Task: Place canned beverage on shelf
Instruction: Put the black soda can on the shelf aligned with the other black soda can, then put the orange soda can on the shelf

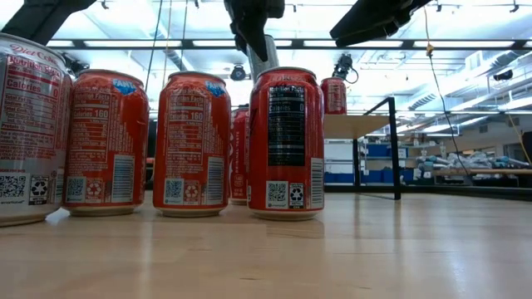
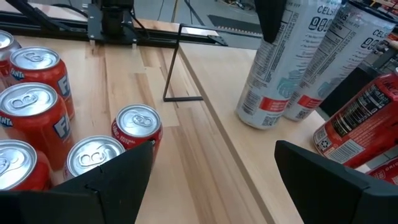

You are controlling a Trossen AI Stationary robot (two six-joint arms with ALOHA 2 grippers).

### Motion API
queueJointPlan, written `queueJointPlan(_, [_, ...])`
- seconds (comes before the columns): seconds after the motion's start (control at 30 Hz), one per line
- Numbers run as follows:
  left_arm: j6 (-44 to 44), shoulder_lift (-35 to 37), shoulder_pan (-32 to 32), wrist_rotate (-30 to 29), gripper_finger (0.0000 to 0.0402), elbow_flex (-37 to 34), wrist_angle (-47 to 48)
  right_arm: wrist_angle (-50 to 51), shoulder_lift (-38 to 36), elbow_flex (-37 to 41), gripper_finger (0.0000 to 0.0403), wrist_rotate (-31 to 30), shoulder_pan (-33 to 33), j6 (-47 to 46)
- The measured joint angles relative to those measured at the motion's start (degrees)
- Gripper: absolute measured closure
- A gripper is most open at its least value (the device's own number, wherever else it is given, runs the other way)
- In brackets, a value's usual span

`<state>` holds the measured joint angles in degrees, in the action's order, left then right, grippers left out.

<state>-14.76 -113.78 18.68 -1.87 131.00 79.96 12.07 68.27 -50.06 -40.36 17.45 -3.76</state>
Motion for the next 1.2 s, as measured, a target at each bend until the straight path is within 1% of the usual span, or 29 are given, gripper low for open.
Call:
queueJointPlan(0.07, [0.16,-0.03,0.00,0.09,0.0105,0.00,-0.15,0.01,0.00,0.00,0.0055,0.02,0.04,0.08])
queueJointPlan(0.27, [0.44,-0.50,0.00,0.13,0.0062,-0.17,0.12,0.05,0.00,0.00,0.0055,0.04,0.04,0.08])
queueJointPlan(0.37, [0.22,-0.33,-0.29,-0.16,0.0050,-0.15,-0.28,0.03,0.00,0.00,0.0055,0.04,0.04,0.08])
queueJointPlan(0.43, [0.11,-0.35,-0.66,-1.80,0.0049,-0.15,-0.50,0.05,0.00,0.00,0.0055,0.04,0.04,0.08])
queueJointPlan(0.67, [-0.32,-0.26,-1.33,-3.34,0.0048,-0.15,0.40,0.05,0.00,0.00,0.0055,0.07,0.04,0.06])
queueJointPlan(0.97, [0.30,0.20,-1.59,-6.34,0.0047,-0.11,3.81,0.05,0.00,0.00,0.0055,0.09,0.04,0.06])
queueJointPlan(1.03, [0.38,0.63,-1.85,-7.35,0.0047,-0.12,5.18,0.05,0.00,0.00,0.0055,0.07,0.04,0.06])
queueJointPlan(1.2, [1.56,2.69,-2.92,-8.77,0.0049,0.05,5.20,0.01,0.00,0.00,0.0055,0.07,0.04,0.00])
